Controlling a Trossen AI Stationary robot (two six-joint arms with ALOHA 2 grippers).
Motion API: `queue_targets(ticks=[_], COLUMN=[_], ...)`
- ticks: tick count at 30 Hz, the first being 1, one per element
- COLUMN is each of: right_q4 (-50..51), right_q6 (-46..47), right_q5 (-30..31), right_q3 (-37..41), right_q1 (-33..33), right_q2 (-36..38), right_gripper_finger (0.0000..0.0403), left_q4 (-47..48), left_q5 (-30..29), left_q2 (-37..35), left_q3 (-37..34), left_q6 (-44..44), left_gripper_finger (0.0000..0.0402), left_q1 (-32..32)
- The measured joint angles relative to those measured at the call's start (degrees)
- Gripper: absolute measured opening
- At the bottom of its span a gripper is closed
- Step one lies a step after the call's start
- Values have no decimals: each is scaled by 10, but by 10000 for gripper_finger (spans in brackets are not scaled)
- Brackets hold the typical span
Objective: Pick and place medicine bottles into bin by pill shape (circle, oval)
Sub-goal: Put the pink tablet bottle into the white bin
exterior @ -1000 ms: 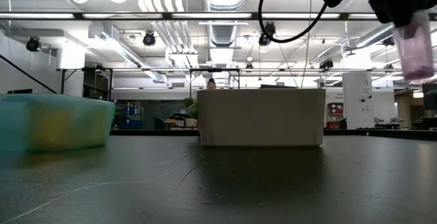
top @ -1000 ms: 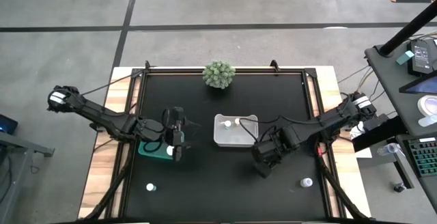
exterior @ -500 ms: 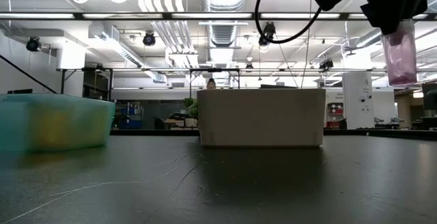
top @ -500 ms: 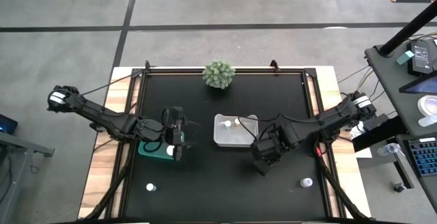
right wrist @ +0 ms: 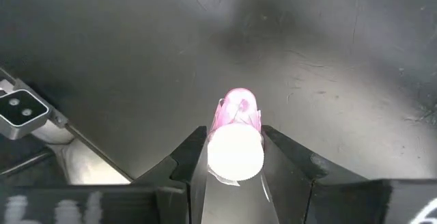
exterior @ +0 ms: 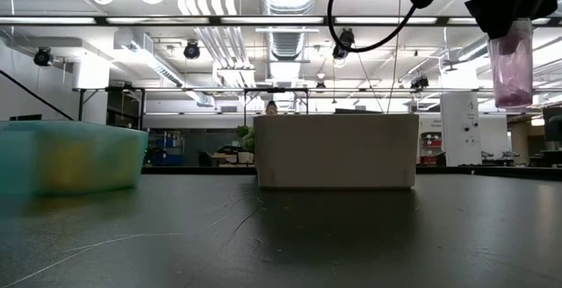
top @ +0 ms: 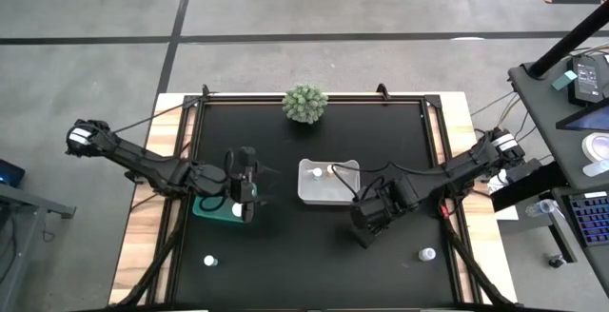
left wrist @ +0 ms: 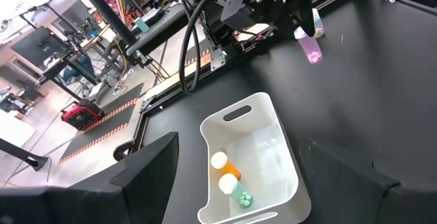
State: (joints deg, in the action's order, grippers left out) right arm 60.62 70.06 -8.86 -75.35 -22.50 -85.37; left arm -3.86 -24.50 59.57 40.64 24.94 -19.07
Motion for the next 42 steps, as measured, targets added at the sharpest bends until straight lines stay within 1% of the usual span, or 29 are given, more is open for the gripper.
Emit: queue_targets(ticks=[7, 29, 33, 42], right_q4=[-2, -13, -13, -13], right_q6=[9, 9, 9, 8], right_q5=[14, 16, 29, 32], right_q3=[4, 4, 5, 6], right_q1=[-7, -9, -9, -9], right_q2=[0, 0, 0, 0], right_gripper_finger=[114, 114, 114, 114], left_q4=[-5, -5, -5, -5], left_q5=[0, 0, 0, 0], left_q2=[0, 1, 1, 1], left_q3=[0, 0, 0, 0], left_q6=[14, 13, 12, 10], left_gripper_finger=[286, 286, 286, 286], left_q1=[4, 6, 6, 6])
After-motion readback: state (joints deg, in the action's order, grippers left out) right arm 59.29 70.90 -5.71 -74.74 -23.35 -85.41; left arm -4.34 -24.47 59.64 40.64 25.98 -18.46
